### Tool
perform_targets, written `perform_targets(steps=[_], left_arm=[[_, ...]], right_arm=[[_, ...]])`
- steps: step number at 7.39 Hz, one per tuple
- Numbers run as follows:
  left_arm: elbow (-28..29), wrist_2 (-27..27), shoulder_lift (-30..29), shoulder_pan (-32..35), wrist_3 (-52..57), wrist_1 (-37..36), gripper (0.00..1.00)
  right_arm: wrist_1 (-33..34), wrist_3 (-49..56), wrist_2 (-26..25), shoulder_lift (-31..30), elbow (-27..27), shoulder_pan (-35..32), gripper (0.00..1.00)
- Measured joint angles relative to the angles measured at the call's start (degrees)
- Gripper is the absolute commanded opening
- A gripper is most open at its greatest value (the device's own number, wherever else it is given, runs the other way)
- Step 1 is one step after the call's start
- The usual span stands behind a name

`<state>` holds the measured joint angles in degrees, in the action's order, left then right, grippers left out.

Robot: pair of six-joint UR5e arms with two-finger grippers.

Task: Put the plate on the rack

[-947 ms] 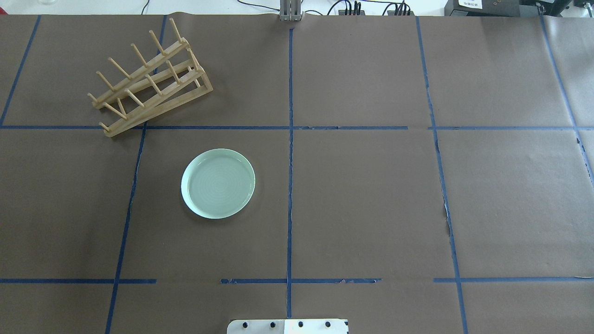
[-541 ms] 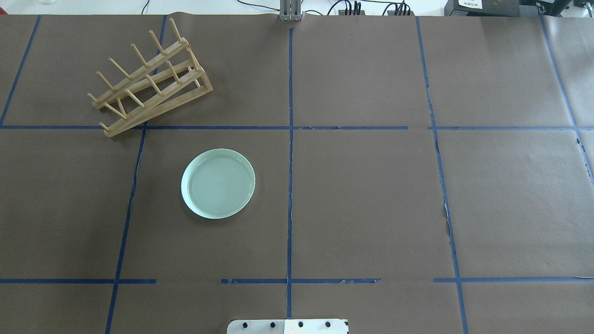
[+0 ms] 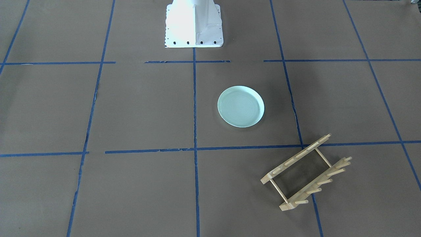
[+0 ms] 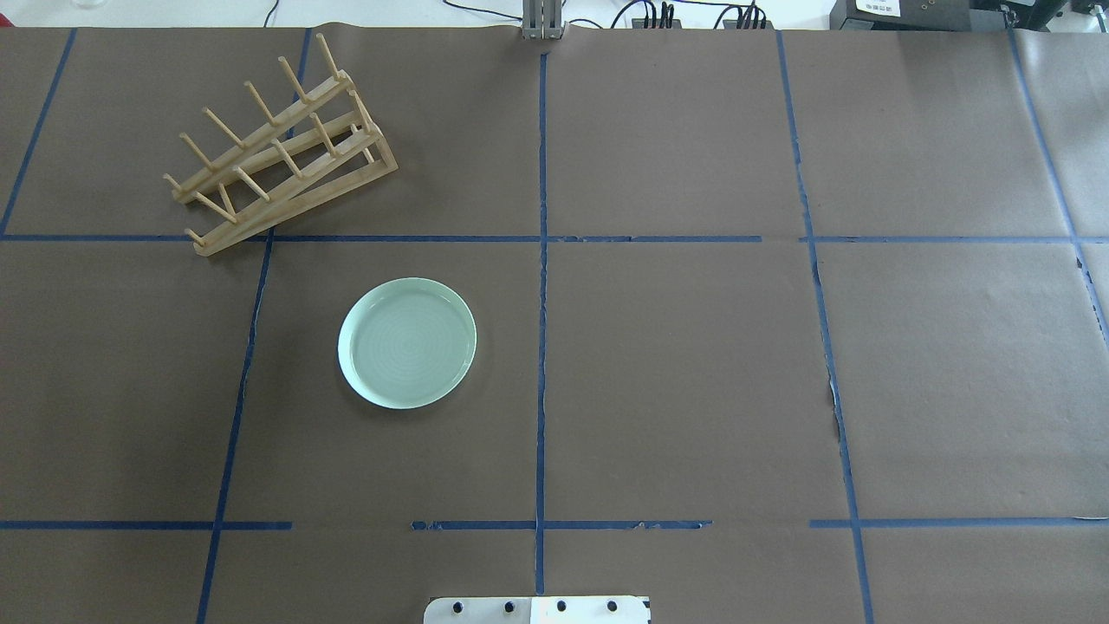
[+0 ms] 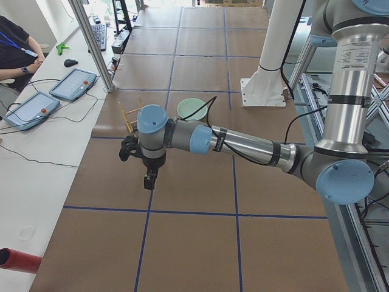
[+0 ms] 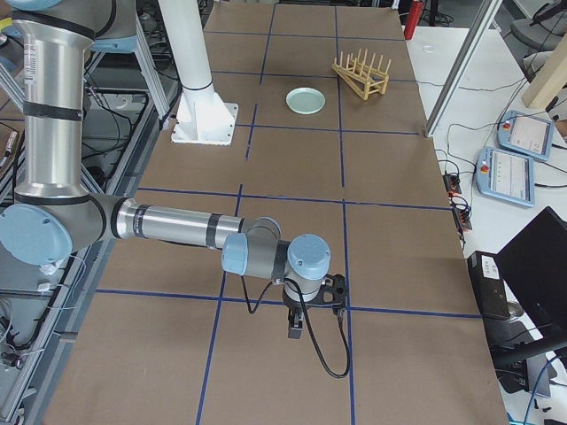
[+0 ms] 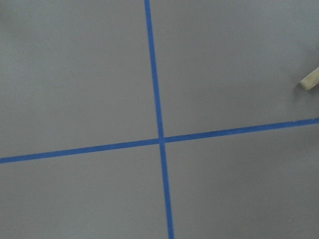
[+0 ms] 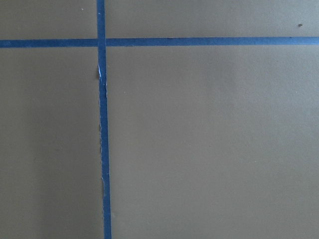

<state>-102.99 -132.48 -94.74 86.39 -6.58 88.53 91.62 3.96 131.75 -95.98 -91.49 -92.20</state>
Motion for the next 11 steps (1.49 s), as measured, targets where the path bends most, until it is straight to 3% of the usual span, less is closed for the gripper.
perform_targets(steps=[3, 5, 7, 11], left_arm=[[-7.70, 0.25, -6.74, -12.20, -19.33, -0.81, 1.00], [-8.87, 0.95, -16.32, -21.65, -30.23, -7.80, 1.00], [-8.55, 5.65, -25.39, -30.18, -38.83, -14.93, 1.00], [0.05, 16.27, -36.77, -46.42, -58.16, -15.55, 1.00]], right_arm=[[0.01, 0.00, 0.00, 0.00, 0.02, 0.00, 1.00], [0.01, 0.00, 0.00, 0.00, 0.04, 0.00, 1.00], [-0.01, 0.00, 0.00, 0.00, 0.01, 0.00, 1.00], [-0.01, 0.03, 0.00, 0.00, -0.01, 0.00, 1.00]])
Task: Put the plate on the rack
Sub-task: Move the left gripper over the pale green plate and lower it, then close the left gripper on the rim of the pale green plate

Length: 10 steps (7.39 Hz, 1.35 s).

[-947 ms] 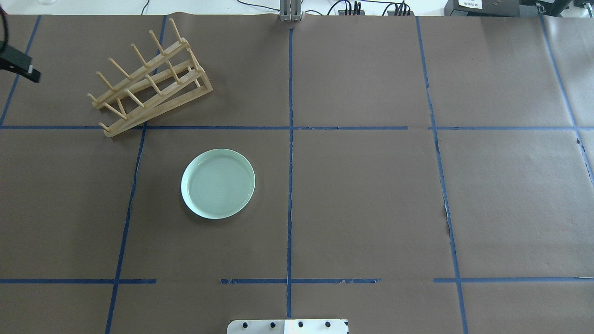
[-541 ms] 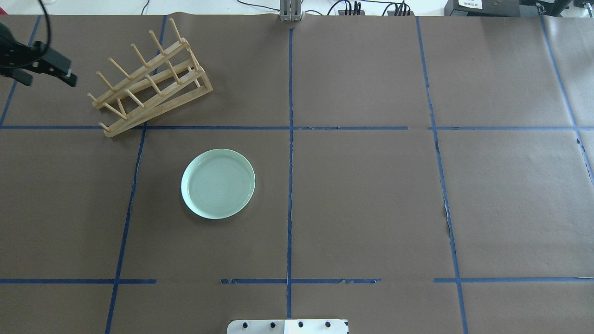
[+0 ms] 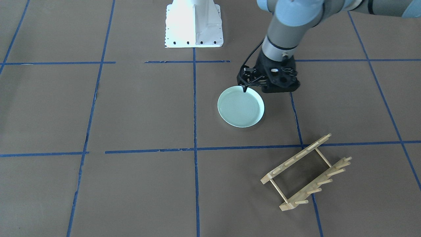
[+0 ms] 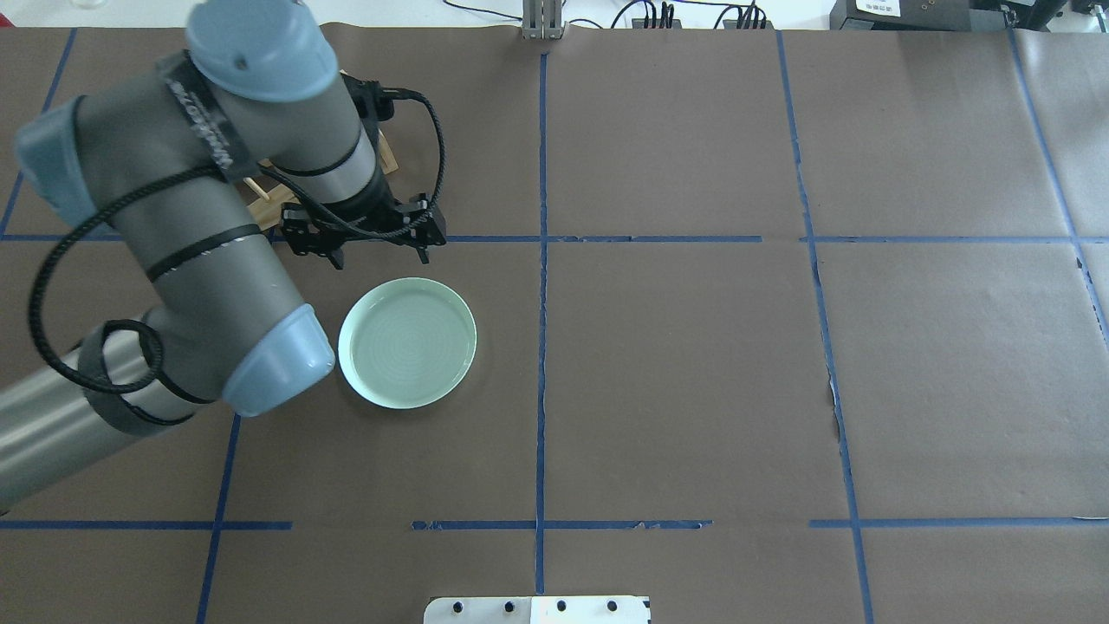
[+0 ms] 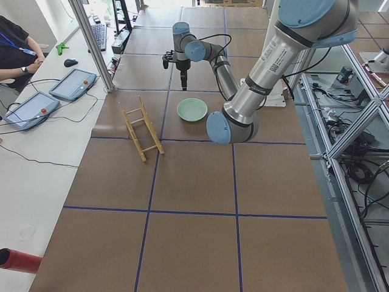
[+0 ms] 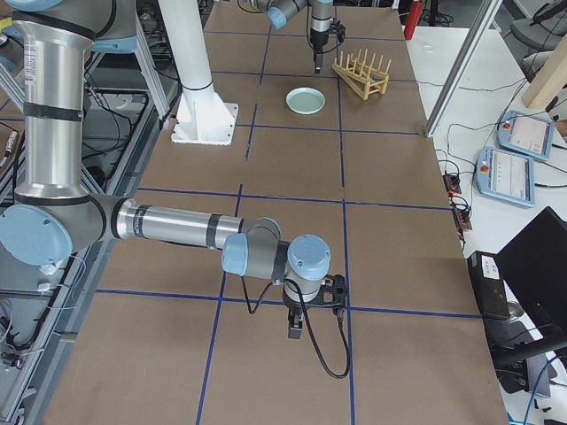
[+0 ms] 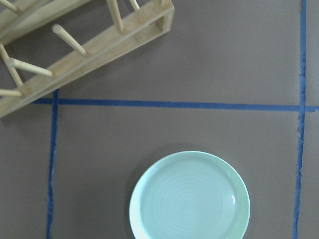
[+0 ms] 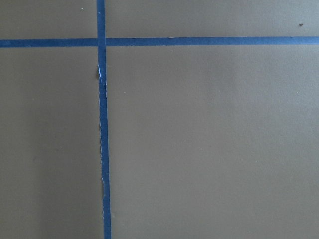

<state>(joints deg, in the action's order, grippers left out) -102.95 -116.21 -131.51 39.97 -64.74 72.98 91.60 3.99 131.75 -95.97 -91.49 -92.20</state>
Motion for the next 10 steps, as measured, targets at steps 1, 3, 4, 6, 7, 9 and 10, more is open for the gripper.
perform_targets(steps=[1, 3, 4, 6, 7, 9, 10], left_arm=[[3.34, 2.50, -1.90, -2.64, -2.61, 1.21, 1.00], [10.00, 5.26, -3.52, -6.25, -5.53, 6.15, 1.00], [13.32, 5.64, -3.73, -7.54, -7.05, 9.41, 1.00], [16.79, 7.39, -3.62, -9.60, -8.37, 12.65, 0.99], [17.30, 8.18, -3.34, -10.29, -8.55, 13.39, 0.94], [17.88, 8.65, -3.02, -11.00, -8.83, 15.02, 0.86], [18.00, 8.69, -3.00, -11.14, -8.91, 15.60, 0.83]], right_arm=[[-0.01, -0.01, 0.00, 0.00, 0.00, 0.00, 1.00], [-0.02, -0.03, 0.00, 0.00, 0.00, 0.00, 1.00], [-0.02, -0.03, 0.00, 0.00, 0.00, 0.00, 1.00], [-0.02, -0.04, 0.00, 0.00, 0.00, 0.00, 1.00], [-0.02, -0.04, 0.00, 0.00, 0.00, 0.00, 1.00], [-0.02, -0.02, 0.00, 0.00, 0.00, 0.00, 1.00], [-0.02, 0.00, 0.00, 0.00, 0.00, 0.00, 1.00]])
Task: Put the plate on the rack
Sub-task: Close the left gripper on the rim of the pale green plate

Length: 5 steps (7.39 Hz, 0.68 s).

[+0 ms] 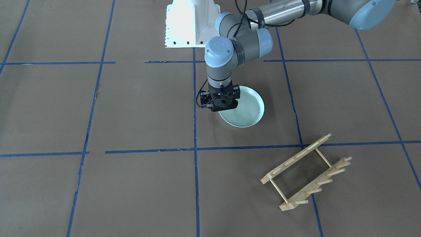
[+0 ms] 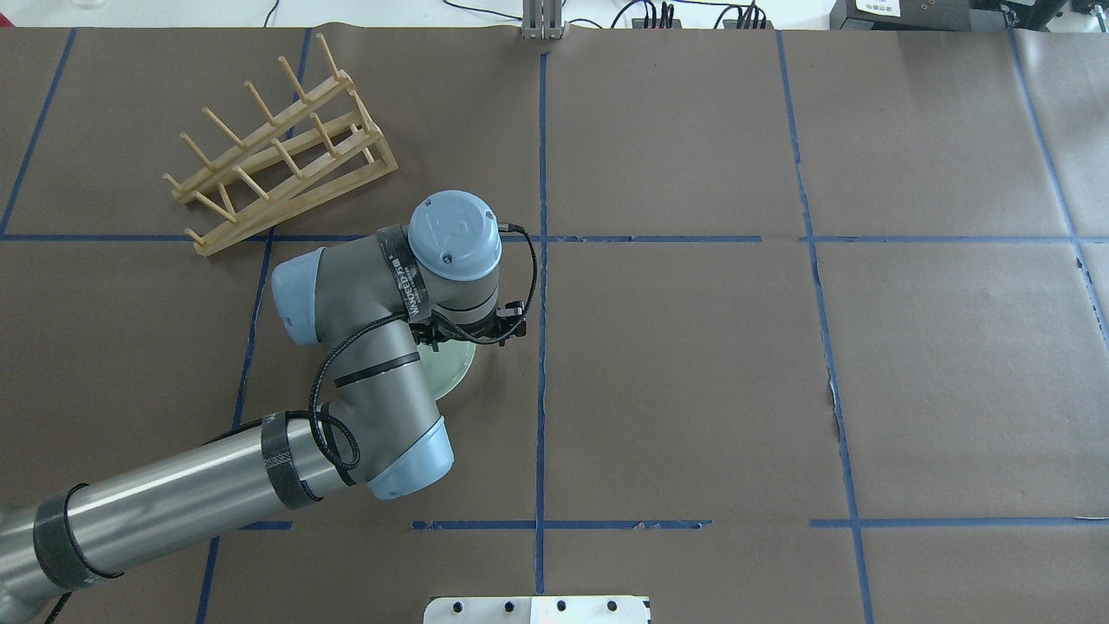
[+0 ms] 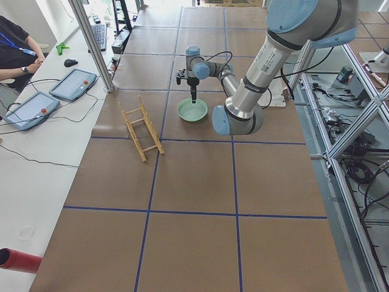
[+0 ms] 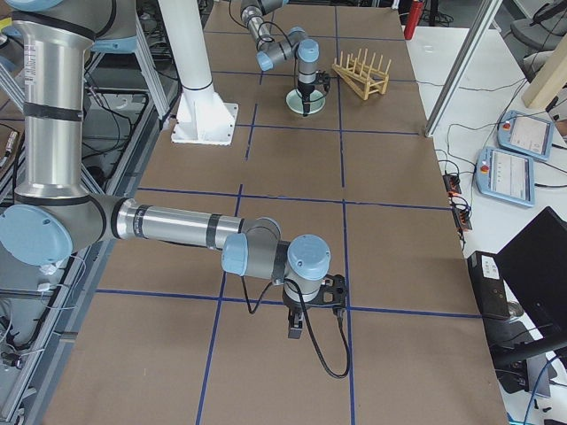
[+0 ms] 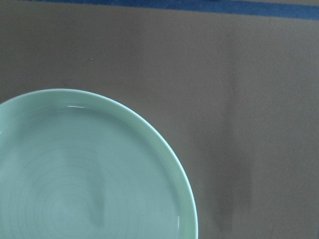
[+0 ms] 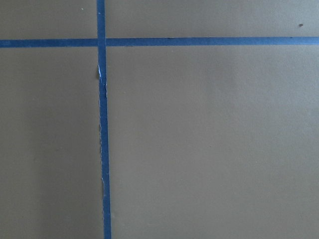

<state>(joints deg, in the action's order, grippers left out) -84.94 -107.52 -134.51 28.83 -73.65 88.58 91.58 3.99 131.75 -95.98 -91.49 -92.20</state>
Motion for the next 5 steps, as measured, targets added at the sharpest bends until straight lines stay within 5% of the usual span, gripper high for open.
perform_targets(steps=[5], left_arm=[[0.74, 0.02, 1.01, -0.60, 0.01, 2.90, 0.72]], right_arm=[[0.00, -0.03, 0.00, 0.00, 0.04, 0.00, 1.00]])
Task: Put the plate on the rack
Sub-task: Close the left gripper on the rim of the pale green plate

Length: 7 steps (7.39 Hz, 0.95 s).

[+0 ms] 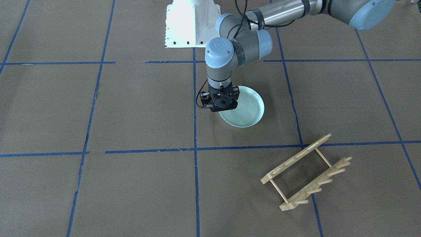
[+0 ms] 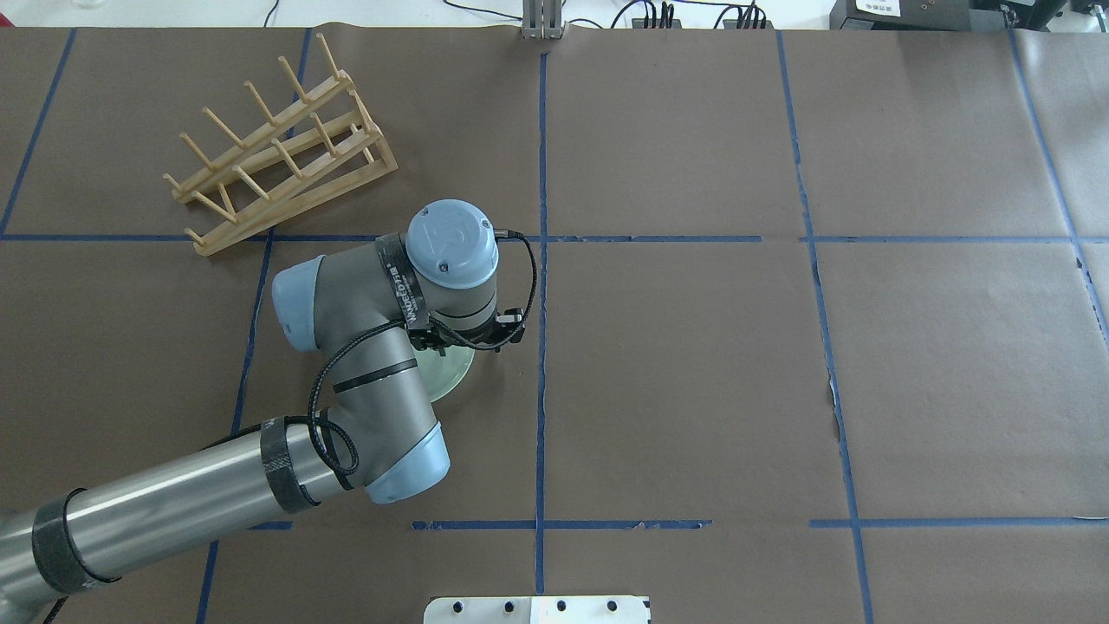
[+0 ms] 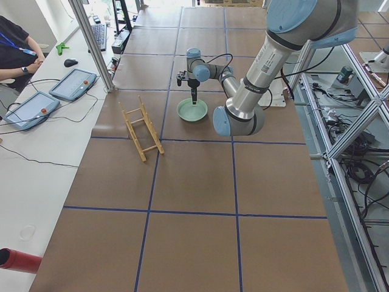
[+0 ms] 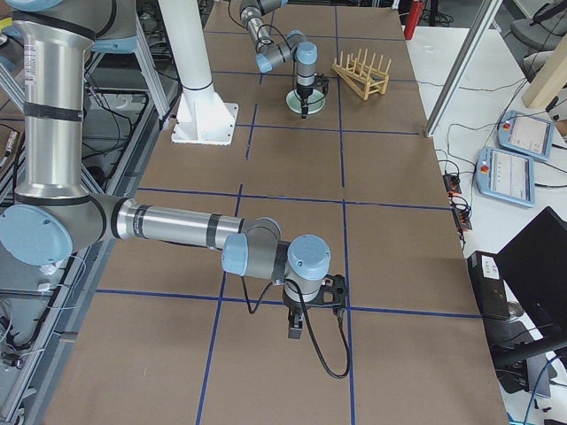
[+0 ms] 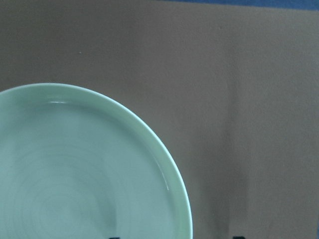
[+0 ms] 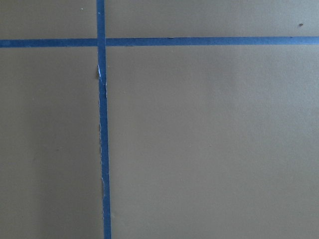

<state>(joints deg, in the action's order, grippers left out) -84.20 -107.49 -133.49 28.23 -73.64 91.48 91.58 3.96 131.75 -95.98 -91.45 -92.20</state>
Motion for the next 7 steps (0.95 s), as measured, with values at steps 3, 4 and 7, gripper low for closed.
perform_targets(steps=[3, 4, 7], left_arm=[[-0.20, 0.08, 0.19, -0.26, -0.14, 0.81, 0.35], [-0.31, 0.08, 0.13, -0.28, -0.23, 0.76, 0.20], [-0.54, 0.10, 0.07, -0.27, -0.35, 0.63, 0.00]], right_arm=[[0.00, 0.05, 0.00, 0.00, -0.03, 0.00, 1.00], [0.00, 0.06, 0.00, 0.00, -0.03, 0.00, 1.00], [0.00, 0.02, 0.00, 0.00, 0.00, -0.02, 1.00]])
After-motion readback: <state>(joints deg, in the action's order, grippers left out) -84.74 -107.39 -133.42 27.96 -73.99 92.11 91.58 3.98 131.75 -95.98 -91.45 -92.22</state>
